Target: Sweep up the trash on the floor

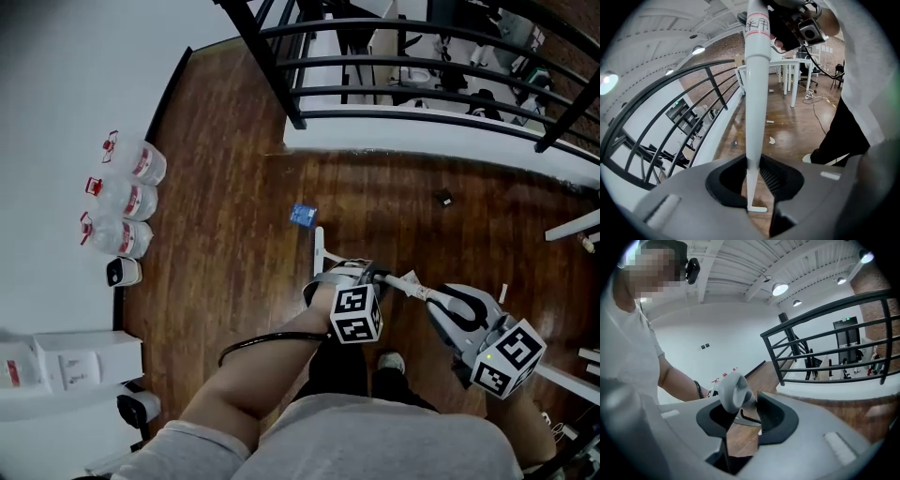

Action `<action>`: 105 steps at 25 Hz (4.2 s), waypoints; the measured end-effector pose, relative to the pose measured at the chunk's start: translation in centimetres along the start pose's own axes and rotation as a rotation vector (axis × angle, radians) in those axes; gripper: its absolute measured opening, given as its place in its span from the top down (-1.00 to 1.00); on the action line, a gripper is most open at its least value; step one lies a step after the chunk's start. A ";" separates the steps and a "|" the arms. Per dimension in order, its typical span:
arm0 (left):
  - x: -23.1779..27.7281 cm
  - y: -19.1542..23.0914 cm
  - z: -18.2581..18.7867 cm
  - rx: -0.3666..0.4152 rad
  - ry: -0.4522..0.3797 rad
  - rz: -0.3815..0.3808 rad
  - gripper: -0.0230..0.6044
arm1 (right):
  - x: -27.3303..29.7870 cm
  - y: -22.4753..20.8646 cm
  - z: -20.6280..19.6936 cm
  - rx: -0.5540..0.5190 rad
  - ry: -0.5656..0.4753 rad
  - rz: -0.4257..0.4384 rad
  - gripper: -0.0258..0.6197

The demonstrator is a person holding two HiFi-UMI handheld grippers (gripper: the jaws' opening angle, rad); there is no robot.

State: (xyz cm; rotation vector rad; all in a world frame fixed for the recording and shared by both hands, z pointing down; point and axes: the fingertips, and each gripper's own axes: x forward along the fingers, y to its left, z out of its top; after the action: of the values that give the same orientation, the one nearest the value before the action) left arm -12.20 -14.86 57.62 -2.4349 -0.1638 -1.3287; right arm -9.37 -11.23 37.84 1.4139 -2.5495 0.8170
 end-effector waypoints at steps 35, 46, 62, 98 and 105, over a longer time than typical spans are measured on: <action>3.6 15.0 -15.5 0.071 0.008 -0.156 0.66 | 21.0 -6.5 2.7 0.130 0.043 -0.117 0.54; 6.6 8.5 -3.2 0.133 -0.117 -0.216 0.66 | 8.0 -8.6 1.5 0.184 -0.011 -0.262 0.55; 10.5 -7.0 19.3 0.199 -0.294 -0.358 0.66 | -17.1 -10.2 -2.9 0.289 -0.099 -0.528 0.56; 12.2 -11.6 34.3 0.440 -0.336 -0.410 0.66 | -31.8 -12.2 -2.0 0.287 -0.304 -0.641 0.50; 14.6 -0.7 32.4 0.503 -0.287 -0.364 0.65 | -26.4 -18.9 3.0 0.288 -0.368 -0.612 0.51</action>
State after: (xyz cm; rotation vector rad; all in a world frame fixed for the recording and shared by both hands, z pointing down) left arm 21.22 -3.38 54.04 -2.1959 -0.9334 -0.9060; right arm 21.19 -0.82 33.67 2.4546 -2.0331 0.8862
